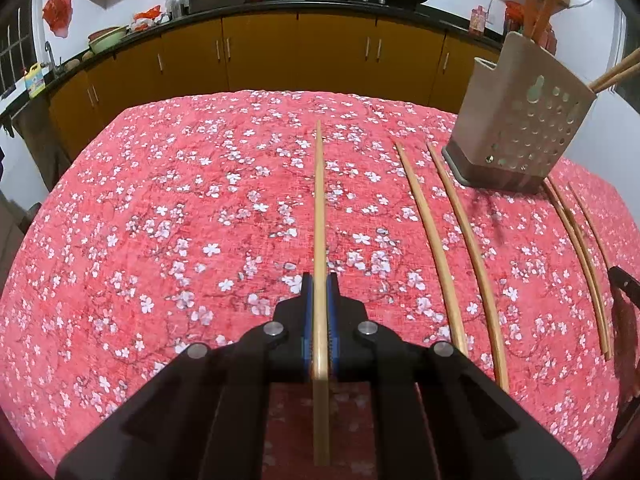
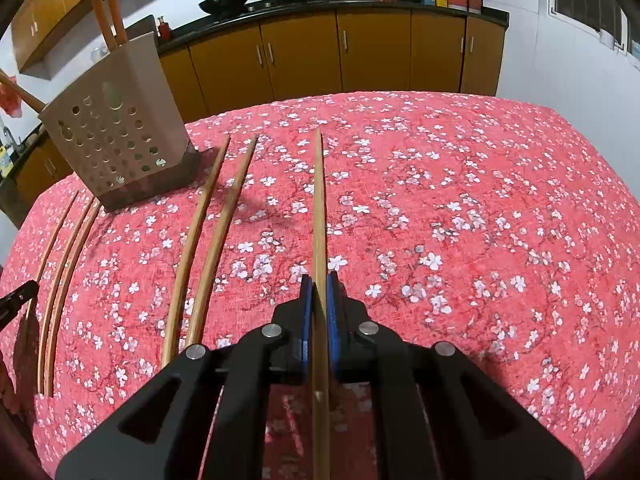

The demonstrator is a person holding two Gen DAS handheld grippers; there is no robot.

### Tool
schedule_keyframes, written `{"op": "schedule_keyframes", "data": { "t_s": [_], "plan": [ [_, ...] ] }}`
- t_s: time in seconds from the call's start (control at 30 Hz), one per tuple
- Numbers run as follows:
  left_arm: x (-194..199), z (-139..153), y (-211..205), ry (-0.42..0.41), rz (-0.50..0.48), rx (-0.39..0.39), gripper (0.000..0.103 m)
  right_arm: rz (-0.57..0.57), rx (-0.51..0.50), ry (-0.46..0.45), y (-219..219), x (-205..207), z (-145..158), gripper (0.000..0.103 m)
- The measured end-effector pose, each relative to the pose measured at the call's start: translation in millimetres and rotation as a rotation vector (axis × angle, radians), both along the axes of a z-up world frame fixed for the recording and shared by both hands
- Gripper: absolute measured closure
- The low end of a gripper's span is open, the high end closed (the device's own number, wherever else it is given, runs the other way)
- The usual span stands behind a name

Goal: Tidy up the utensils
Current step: 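Close the right tool on a chopstick while the left tool closes on another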

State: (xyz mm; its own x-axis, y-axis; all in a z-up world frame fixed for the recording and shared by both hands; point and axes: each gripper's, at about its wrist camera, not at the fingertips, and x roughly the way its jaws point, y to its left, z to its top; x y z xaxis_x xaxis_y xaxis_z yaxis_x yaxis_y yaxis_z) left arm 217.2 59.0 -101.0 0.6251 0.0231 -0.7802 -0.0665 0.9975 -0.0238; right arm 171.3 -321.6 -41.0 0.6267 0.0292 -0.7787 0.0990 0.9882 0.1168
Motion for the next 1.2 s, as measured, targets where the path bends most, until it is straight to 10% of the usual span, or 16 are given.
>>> {"op": "schedule_keyframes", "data": {
  "t_s": [1.2],
  "plan": [
    [-24,4,-3,0.005,-0.038,0.008,0.093,0.028,-0.009,0.005,1,-39,4,0.094]
  ]
}}
